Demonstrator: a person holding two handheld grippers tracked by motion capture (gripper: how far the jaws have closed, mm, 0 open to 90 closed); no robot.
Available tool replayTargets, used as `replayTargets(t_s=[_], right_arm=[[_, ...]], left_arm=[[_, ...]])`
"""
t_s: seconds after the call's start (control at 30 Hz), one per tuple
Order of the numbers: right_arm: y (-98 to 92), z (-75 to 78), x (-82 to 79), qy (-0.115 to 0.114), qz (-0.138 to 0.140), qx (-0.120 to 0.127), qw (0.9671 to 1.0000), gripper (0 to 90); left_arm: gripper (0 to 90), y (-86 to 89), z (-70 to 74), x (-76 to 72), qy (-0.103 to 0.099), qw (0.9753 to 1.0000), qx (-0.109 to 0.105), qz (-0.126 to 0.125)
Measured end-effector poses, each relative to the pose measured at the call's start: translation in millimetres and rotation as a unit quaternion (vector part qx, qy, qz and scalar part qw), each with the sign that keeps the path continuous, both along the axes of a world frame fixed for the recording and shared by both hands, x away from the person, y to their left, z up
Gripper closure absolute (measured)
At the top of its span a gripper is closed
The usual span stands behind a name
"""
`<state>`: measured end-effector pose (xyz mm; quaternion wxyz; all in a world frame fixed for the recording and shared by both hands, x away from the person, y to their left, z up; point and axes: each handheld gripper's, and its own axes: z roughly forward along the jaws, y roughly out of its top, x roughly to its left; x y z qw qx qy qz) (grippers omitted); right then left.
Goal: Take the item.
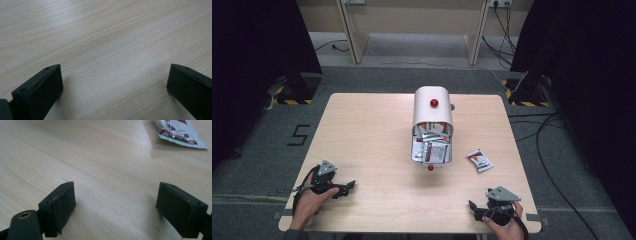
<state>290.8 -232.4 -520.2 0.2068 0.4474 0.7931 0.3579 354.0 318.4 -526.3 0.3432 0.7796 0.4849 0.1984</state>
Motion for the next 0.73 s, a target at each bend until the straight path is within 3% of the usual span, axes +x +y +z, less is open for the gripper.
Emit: replayTargets(t_s=[0.33, 0.73], right_arm=[[-3.1, -7.2, -6.2, -0.024, 0.02, 0.015, 0.9994, 10.1], [-3.0, -7.4, -6.4, -0.025, 0.019, 0.015, 0.9994, 10.0]], left_arm=[[0.0, 0.0, 0.0, -0.3, 0.0, 1.0, 0.0, 0.0], [0.0, 0.0, 0.0, -0.4, 0.0, 1.0, 0.0, 0.0]])
